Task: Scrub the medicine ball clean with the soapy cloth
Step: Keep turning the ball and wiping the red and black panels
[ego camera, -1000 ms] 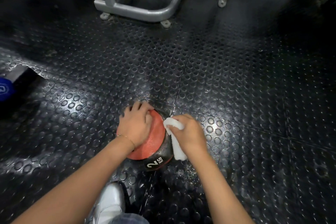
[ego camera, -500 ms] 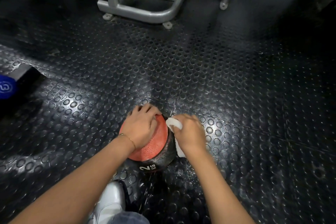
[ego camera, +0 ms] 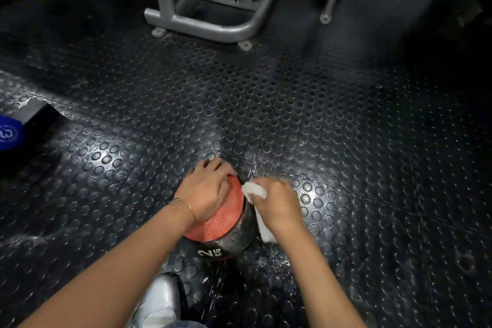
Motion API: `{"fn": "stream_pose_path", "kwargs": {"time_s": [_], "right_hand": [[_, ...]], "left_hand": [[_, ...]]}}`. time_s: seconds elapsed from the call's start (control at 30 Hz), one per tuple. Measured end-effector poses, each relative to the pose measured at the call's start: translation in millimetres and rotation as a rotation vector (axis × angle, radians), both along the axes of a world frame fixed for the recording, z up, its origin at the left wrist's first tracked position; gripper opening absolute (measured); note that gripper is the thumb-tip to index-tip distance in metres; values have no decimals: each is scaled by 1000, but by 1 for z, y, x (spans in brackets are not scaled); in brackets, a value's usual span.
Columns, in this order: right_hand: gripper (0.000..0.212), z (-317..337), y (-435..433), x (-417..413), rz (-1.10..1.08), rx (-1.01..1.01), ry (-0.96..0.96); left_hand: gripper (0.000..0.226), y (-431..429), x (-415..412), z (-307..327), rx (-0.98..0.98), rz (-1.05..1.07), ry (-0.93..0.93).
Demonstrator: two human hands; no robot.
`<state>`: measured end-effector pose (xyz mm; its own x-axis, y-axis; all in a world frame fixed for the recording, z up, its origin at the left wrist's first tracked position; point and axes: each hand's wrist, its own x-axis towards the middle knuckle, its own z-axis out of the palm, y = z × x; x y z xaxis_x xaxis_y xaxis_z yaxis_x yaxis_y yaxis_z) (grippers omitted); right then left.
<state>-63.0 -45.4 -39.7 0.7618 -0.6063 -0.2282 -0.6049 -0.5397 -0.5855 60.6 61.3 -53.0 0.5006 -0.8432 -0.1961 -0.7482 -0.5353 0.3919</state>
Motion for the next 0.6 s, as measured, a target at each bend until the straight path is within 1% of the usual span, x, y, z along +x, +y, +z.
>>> {"fn": "stream_pose_path", "kwargs": {"time_s": [0.03,0.07,0.13,0.2,0.3,0.4,0.5,0.6], "right_hand": [[27,0,2,-8,17,2,1],[26,-1,3,-14,22,13,-3],[25,-4,-2,-14,-13,43,9],[27,-10,-12,-1,-51,34,66],[28,-10,-15,12,-69,14,93],[30,-7,-3,-2,-9,5,68],[27,-8,-1,-11,2,-11,39],[26,-15,-12,7,-19,-66,104]], "left_hand": [[47,-1,0,0,9,-22,4],[48,0,-1,0,0,-56,-1],[57,3,-4,-2,-16,-128,-23],[58,6,-3,-4,-16,-156,-29],[53,8,0,-6,-46,-147,-30],[51,9,2,-5,-58,-163,-21],[43,12,-1,-4,-77,-218,-53],[40,13,-6,-5,-82,-235,-73]]}}
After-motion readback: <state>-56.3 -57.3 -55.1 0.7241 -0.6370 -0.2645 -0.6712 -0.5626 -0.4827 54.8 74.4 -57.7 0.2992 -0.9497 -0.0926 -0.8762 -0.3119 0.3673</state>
